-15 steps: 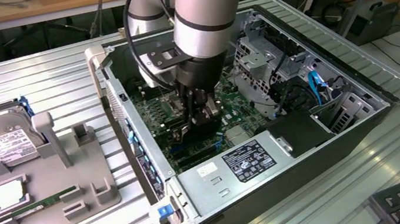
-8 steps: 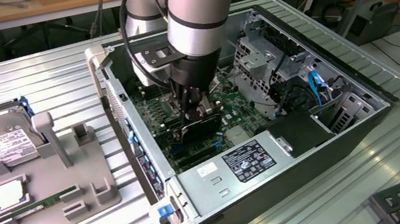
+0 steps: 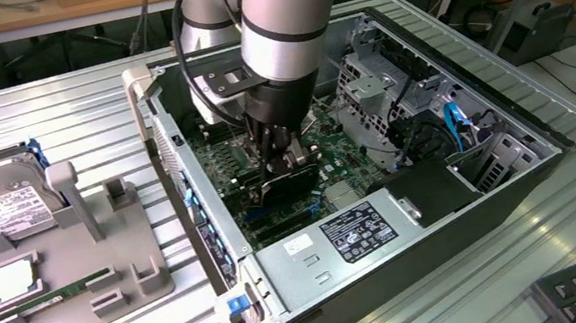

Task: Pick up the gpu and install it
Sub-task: 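Press down on the gpu until it lock into place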

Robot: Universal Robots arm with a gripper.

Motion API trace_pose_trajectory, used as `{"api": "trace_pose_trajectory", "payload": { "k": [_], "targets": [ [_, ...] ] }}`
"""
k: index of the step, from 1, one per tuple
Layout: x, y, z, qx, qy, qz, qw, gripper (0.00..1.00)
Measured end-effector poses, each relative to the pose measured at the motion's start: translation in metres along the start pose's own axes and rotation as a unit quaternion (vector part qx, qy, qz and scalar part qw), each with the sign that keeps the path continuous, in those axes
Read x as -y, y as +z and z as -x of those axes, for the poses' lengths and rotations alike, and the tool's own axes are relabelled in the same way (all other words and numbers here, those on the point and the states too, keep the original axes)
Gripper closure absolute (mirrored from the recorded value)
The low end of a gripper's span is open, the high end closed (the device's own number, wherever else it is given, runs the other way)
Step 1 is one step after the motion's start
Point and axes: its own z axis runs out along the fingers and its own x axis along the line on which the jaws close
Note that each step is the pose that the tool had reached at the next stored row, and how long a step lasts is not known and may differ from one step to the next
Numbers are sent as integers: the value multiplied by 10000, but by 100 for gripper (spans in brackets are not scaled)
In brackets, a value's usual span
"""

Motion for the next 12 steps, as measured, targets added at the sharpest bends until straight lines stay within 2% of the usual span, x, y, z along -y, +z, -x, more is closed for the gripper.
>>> {"api": "trace_pose_trajectory", "payload": {
  "k": [7, 12],
  "targets": [
    [-11, 48, 1, 2, 0, -3, 10000, 89],
    [-44, 165, -3, -5, 0, 3, 10000, 89]
  ]
}}
